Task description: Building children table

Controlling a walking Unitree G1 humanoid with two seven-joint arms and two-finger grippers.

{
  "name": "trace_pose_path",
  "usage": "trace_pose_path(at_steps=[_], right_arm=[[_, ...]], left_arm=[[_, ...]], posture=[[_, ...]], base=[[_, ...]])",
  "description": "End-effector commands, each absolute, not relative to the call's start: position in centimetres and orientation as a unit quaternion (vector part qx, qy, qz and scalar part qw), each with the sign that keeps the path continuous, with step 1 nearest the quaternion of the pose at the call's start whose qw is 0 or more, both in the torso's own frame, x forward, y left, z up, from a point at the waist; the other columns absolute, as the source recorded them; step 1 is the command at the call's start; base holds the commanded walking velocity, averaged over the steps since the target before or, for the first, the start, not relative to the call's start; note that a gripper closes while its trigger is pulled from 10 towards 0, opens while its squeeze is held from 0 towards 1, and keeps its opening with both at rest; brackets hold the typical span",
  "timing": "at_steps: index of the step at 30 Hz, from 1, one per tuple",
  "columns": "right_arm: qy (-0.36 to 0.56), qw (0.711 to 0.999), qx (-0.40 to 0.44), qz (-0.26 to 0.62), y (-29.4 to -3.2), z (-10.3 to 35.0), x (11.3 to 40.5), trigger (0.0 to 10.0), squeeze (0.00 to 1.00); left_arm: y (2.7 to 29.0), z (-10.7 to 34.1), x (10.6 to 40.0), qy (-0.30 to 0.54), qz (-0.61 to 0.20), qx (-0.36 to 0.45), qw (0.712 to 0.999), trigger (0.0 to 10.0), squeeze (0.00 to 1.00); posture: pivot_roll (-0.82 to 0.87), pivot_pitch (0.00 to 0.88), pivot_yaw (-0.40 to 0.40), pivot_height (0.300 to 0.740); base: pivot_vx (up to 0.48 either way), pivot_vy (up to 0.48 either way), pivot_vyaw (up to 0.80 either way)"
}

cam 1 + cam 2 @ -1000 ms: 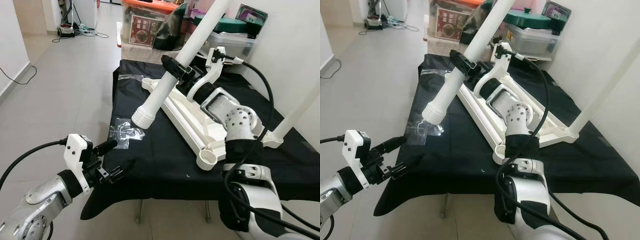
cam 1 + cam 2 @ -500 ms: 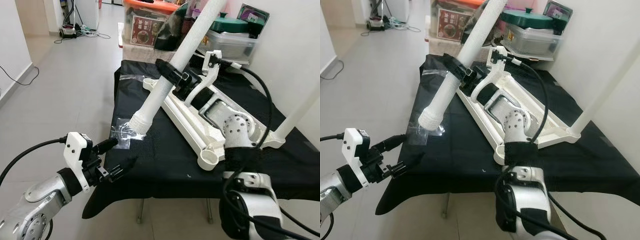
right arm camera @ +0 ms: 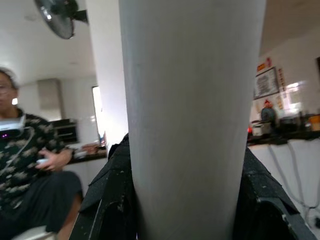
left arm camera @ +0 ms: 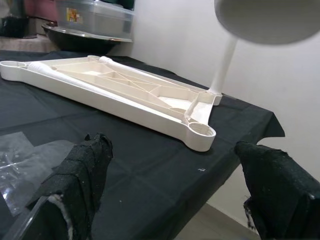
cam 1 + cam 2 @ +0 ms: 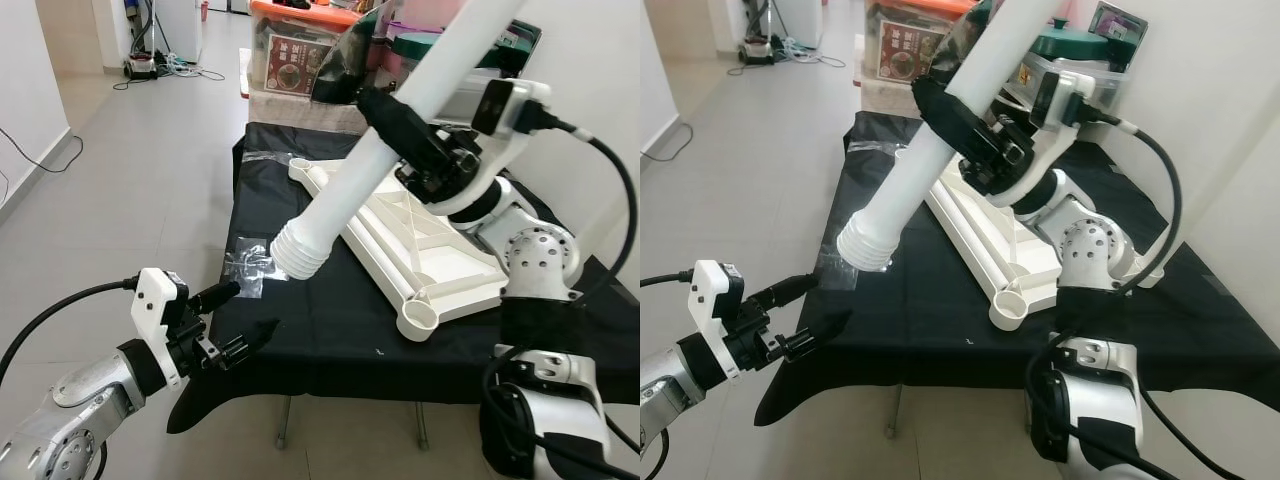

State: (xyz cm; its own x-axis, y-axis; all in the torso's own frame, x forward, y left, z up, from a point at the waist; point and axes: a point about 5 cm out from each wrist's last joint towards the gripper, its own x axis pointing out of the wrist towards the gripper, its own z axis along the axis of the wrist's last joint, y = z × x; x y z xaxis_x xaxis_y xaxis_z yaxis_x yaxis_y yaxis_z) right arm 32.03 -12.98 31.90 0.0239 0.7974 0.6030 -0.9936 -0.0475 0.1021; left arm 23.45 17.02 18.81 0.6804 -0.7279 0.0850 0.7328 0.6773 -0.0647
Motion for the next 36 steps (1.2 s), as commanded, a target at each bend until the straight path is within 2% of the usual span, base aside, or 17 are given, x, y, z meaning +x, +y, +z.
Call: trace_pose_path(at_steps=[1,4,7,12,22,36], right_arm=[[-0.187,0.658,0.246,0.686,-12.9,31.8,31.7,0.0,0.00],[-0.177,0.653,0.239,0.697,-12.3,31.1,31.6,0.0,0.00],[-0.162,0.650,0.232,0.705,-11.7,30.6,31.7,0.0,0.00],[-0.151,0.646,0.229,0.712,-11.2,30.1,31.8,0.0,0.00],[-0.127,0.622,0.221,0.741,-9.8,29.0,30.6,0.0,0.00],[-0.114,0.613,0.217,0.751,-8.5,28.3,30.0,0.0,0.00]], left_arm=[[16.6,18.6,23.3,-0.015,-0.415,-0.045,0.908,10.0,0.00],[16.0,18.8,22.9,-0.009,-0.445,-0.040,0.895,10.0,0.00],[15.2,19.3,22.3,0.003,-0.502,-0.017,0.865,10.0,0.00],[14.9,19.8,22.2,0.010,-0.539,0.004,0.842,10.0,0.00],[15.1,21.0,23.4,0.000,-0.551,0.034,0.834,10.0,0.00],[14.2,21.2,23.6,-0.012,-0.562,0.012,0.827,10.0,0.00]], posture=[[0.16,0.000,-0.150,0.740],[0.16,0.000,-0.150,0.740],[0.17,0.000,-0.150,0.740],[0.16,0.000,-0.147,0.740],[0.15,0.000,-0.141,0.740],[0.15,0.000,-0.140,0.740]], base=[[0.000,0.000,0.00],[0.000,0.000,0.00],[0.000,0.000,0.00],[0.000,0.000,0.00],[0.000,0.000,0.00],[0.000,0.000,0.00]])
